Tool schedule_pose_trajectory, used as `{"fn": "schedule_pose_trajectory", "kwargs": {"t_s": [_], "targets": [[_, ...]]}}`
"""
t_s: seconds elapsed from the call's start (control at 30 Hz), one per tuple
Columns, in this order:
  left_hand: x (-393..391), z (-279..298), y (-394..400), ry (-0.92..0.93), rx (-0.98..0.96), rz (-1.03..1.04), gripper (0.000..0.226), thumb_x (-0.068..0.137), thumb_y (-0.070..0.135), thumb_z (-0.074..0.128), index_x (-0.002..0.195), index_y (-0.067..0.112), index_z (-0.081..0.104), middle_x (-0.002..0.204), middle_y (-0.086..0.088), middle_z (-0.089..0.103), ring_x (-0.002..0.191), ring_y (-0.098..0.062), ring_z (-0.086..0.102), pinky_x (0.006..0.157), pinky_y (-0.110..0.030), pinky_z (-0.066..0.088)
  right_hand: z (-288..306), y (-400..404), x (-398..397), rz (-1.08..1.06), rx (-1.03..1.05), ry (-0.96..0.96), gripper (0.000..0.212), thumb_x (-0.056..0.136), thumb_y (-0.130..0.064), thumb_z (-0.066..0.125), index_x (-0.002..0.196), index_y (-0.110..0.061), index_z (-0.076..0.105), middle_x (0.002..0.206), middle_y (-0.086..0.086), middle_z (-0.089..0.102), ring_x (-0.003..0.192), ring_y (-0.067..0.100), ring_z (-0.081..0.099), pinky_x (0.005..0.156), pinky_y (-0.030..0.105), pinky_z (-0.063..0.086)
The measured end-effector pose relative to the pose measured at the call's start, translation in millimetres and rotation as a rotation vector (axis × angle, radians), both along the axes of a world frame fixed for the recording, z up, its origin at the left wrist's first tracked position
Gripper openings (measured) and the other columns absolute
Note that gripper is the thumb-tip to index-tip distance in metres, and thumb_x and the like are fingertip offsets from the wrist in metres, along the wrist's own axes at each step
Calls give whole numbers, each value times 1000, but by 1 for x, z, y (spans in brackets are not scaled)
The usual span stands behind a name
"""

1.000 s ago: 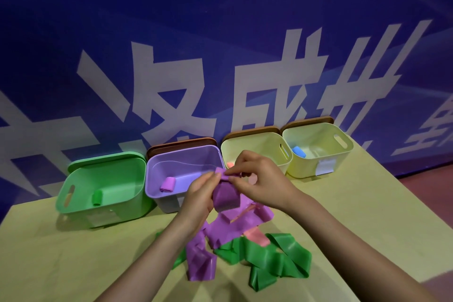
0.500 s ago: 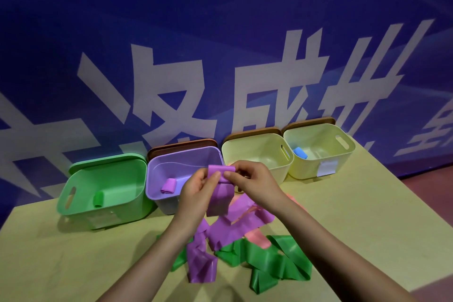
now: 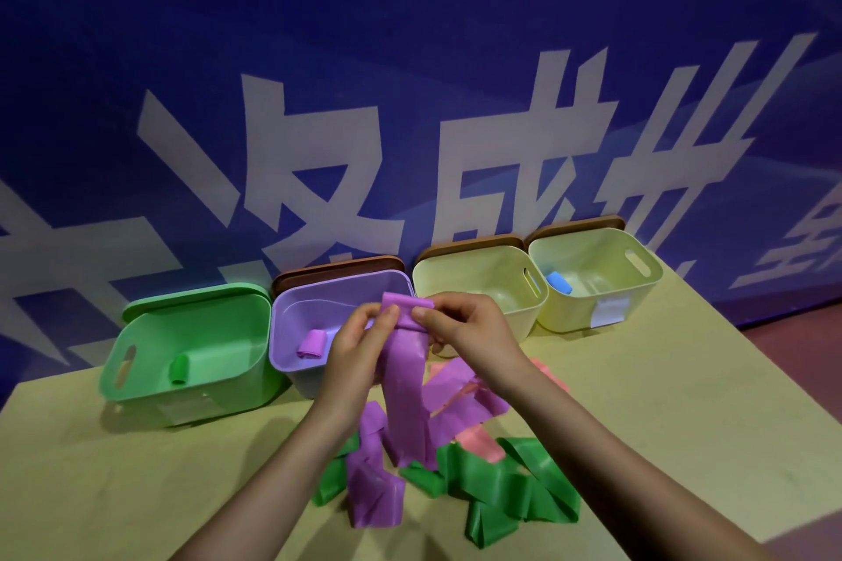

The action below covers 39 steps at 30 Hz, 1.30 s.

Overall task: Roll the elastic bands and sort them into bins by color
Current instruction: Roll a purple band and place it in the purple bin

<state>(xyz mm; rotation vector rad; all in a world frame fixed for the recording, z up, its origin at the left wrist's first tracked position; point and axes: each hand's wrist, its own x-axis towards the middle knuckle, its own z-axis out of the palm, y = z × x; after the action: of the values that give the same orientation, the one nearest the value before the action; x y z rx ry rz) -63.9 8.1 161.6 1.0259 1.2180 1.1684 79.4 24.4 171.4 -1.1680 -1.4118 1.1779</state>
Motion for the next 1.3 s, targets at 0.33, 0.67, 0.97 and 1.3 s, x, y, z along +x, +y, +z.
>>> {"fn": "schedule_pose_trajectory", "kwargs": {"t_s": [0.33, 0.67, 0.97, 1.3], "targets": [[-3, -1, -4, 90, 12, 58, 23, 97, 20, 51, 81, 22, 69, 68, 10, 68, 65, -4, 57, 66, -22, 46, -3, 7, -7, -111, 258, -300, 11, 83, -14, 70, 74, -20, 70, 58, -10, 56, 56, 3, 49, 56, 17, 35], [6, 18, -13, -78, -44, 78, 40, 96, 37, 48, 72, 22, 76, 74, 0, 73, 72, -13, 66, 68, -27, 49, -1, 0, 5, -68, 715, -656, 14, 85, -21, 64, 91, -11, 73, 71, 0, 58, 65, 17, 53, 56, 29, 42], [13, 8, -33, -154, -3, 95, 29, 96, 22, 49, 85, 9, 72, 89, -13, 73, 85, -22, 66, 78, -30, 51, 0, -23, 29, 198, 535, -524, 40, 91, -41, 50, 116, -15, 69, 93, -4, 63, 84, 9, 59, 77, 27, 48], [37, 2, -52, -66, 76, 89, 22, 99, 17, 46, 96, 16, 68, 93, -7, 72, 86, -18, 64, 80, -32, 50, 7, -49, 26, 67, 65, -51, 20, 99, -14, 49, 99, -12, 69, 70, 6, 60, 57, 4, 53, 64, 19, 46]]}}
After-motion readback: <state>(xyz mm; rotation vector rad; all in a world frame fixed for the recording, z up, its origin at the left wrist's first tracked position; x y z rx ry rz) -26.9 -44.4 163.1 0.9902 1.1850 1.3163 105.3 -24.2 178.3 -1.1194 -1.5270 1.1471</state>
